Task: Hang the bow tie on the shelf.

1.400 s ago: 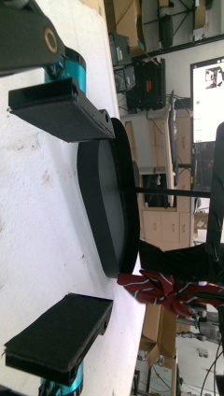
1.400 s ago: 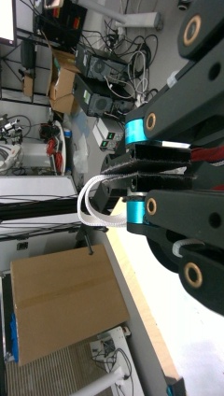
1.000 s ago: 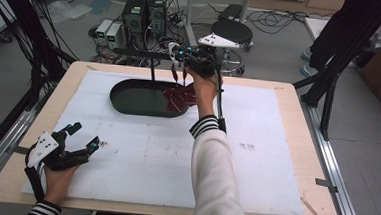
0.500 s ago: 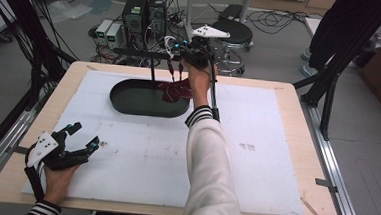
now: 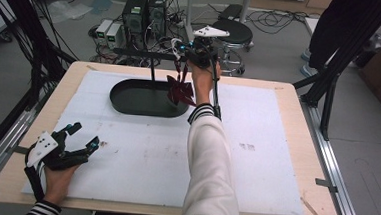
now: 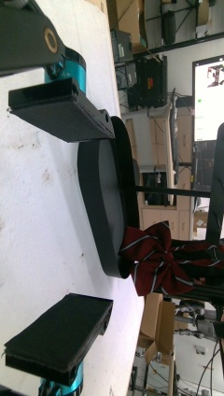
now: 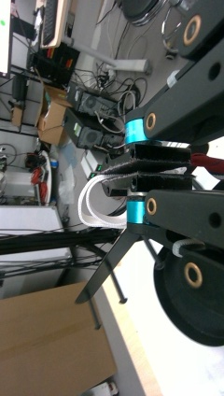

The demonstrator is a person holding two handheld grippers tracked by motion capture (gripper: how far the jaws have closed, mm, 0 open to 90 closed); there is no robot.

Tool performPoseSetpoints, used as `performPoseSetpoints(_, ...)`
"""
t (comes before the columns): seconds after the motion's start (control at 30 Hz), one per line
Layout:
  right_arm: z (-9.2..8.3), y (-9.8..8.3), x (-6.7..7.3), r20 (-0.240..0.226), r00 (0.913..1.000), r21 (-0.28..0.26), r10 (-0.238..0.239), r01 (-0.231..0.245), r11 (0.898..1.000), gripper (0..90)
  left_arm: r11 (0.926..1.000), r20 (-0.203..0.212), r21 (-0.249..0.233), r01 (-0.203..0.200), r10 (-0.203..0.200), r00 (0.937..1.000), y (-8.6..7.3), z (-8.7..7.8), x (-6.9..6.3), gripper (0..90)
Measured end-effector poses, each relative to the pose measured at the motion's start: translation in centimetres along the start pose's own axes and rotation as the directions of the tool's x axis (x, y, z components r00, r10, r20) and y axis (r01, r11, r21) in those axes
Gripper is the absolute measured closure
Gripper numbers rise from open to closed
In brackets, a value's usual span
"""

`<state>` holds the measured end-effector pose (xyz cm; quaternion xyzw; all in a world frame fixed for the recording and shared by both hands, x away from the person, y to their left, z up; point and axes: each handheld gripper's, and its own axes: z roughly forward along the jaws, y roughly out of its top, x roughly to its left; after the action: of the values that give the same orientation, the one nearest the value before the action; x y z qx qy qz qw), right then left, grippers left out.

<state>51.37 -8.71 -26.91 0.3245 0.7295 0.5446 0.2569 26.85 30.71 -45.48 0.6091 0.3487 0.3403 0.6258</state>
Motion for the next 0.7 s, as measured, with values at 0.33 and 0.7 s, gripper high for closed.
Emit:
performPoseSetpoints(0.33, 0.9, -1.1, -0.2, 0.021, 0.9996, 0.064, -0.02, 0.018, 0.998, 87.4, 1.0, 0.001, 0.001, 0.0, 0.0, 1.0, 0.0, 0.0, 0.0, 15.9)
performPoseSetpoints(0.7, 1.4, -2.3, 0.2, 0.029, 0.9945, 0.19, -0.1, 0.093, 0.977, 83.8, 1.0, -0.001, 0.003, -0.004, 0.004, 1.0, 0.0, 0.0, 0.0, 15.9)
